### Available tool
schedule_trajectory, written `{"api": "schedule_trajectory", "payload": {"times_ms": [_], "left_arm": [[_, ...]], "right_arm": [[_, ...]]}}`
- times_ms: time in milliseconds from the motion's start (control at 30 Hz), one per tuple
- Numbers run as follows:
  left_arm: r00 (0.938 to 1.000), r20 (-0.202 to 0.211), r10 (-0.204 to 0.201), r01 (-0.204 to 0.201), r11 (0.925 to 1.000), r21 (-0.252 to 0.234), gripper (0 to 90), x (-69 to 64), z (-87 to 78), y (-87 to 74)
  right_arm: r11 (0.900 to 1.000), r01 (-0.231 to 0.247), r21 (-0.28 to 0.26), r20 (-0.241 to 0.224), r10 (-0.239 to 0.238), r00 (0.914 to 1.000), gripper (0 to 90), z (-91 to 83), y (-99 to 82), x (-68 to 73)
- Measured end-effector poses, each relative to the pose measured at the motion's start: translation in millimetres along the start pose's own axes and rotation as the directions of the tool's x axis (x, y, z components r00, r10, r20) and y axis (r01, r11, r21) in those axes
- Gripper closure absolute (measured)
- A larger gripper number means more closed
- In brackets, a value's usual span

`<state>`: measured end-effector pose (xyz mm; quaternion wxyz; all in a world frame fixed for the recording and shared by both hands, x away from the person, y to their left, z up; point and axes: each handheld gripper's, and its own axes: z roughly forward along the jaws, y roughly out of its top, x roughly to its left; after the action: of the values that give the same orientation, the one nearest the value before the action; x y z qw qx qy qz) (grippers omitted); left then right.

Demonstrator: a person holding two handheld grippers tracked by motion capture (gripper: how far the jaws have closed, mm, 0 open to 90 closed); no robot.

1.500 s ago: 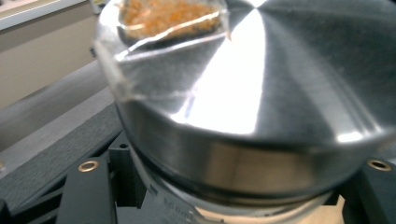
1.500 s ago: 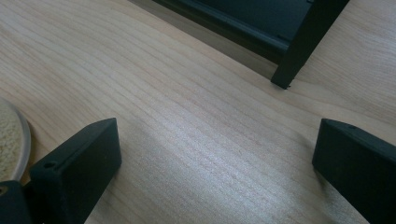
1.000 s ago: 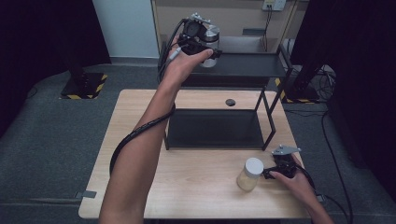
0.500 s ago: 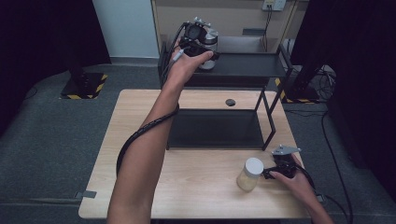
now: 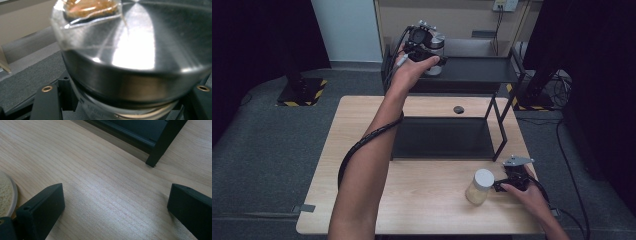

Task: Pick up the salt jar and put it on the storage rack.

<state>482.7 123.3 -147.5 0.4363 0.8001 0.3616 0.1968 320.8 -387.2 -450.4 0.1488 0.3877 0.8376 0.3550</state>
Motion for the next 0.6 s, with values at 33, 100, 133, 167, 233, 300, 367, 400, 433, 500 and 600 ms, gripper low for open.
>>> {"api": "schedule_trajectory", "payload": {"times_ms": [33,100,133,167,233,300,367,400,433,500,600], "left_arm": [[1.0,0.001,-0.001,0.001,1.0,-0.003,29.5,0.1,0.0,-0.6],[1.0,0.001,0.004,-0.004,1.0,-0.001,20.7,-0.6,-0.8,-0.6],[1.0,0.001,0.004,-0.004,1.0,-0.001,18.6,-0.6,-0.8,-0.6],[0.9997,-0.007,0.022,-0.022,0.9997,0.008,16.3,-2.9,-1.8,0.0],[0.9997,-0.005,0.024,-0.024,0.9997,-0.009,12.9,-2.5,-2.7,-3.1],[0.9998,-0.006,0.021,-0.021,0.9994,-0.027,11.5,-2.8,-7.3,-6.4],[0.9996,-0.011,0.025,-0.025,0.9992,-0.031,11.4,-3.6,-8.9,-7.2],[0.9994,-0.02,0.029,-0.03,0.999,-0.032,11.4,-5.4,-11.4,-8.1],[0.9992,-0.025,0.031,-0.032,0.9989,-0.033,11.3,-6.4,-13.1,-8.7],[0.9988,-0.039,0.029,-0.03,0.9987,-0.041,11.2,-10.5,-19.2,-11.4],[0.9982,-0.049,0.035,-0.036,0.999,-0.024,11.2,-19.1,-32.4,-14.3]], "right_arm": [[1.0,-0.002,0.0,0.0,0.002,1.0,2.0,0.0,0.0,0.2],[1.0,-0.002,0.0,0.0,0.002,1.0,2.0,0.0,0.0,0.2],[1.0,-0.002,0.0,0.0,0.002,1.0,2.0,0.0,0.0,0.2],[1.0,0.0,0.0,0.0,0.0,1.0,2.0,0.0,0.0,0.0],[1.0,-0.001,0.0,0.0,0.001,1.0,2.0,0.0,0.0,0.0],[1.0,0.0,0.0,0.0,0.0,1.0,2.0,0.0,0.0,0.0],[1.0,-0.002,0.001,0.0,0.002,1.0,2.0,0.0,0.1,0.2],[1.0,-0.002,0.001,0.0,0.002,1.0,2.0,0.0,0.1,0.2],[1.0,-0.002,0.001,0.0,0.002,1.0,2.0,0.0,0.1,0.2],[1.0,0.0,0.0,0.0,0.0,1.0,2.0,0.0,0.0,0.0],[1.0,0.0,-0.001,0.0,0.0,1.0,2.0,0.1,-0.1,0.0]]}}
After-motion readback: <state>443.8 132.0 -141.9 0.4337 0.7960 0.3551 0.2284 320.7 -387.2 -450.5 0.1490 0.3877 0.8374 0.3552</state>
